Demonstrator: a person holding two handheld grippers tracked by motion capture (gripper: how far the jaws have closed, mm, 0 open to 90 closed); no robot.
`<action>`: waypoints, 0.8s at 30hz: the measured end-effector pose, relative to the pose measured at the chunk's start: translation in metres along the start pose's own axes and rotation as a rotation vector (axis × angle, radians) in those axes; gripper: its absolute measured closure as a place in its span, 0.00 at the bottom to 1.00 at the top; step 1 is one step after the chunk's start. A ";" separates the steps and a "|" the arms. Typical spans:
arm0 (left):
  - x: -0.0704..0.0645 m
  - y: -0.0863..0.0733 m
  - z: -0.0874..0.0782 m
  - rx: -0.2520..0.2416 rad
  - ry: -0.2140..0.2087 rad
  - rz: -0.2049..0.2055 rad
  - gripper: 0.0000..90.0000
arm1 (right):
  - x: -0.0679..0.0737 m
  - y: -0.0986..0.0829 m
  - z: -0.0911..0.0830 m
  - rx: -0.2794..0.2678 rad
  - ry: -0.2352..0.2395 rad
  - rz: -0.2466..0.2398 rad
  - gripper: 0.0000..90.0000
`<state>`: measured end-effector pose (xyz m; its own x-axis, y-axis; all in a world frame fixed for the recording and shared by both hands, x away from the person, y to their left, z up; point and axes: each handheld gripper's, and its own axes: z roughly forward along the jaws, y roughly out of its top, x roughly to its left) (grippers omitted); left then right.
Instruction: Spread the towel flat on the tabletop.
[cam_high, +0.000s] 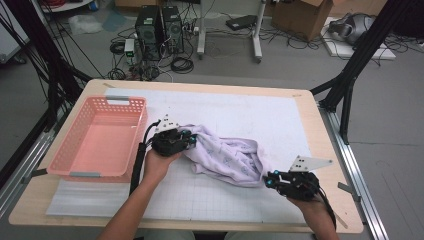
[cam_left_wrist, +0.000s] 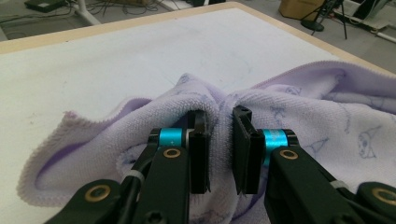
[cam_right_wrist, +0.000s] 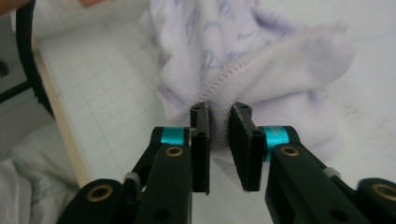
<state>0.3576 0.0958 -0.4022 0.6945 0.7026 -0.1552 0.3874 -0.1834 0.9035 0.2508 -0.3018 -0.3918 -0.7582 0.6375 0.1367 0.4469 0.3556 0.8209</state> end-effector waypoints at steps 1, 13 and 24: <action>0.001 0.001 0.000 -0.016 0.004 -0.008 0.87 | -0.003 0.004 -0.001 -0.033 -0.020 0.002 0.72; 0.019 0.019 0.030 -0.047 0.062 -0.065 0.87 | -0.051 0.079 0.090 0.016 -0.150 -0.087 0.56; 0.028 0.015 0.038 -0.018 0.058 -0.107 0.59 | -0.071 0.088 0.192 0.235 0.068 -0.131 0.71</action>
<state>0.4061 0.0861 -0.4079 0.6133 0.7562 -0.2279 0.4458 -0.0932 0.8903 0.4351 -0.1850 -0.4361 -0.8434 0.5311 0.0816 0.4350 0.5856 0.6840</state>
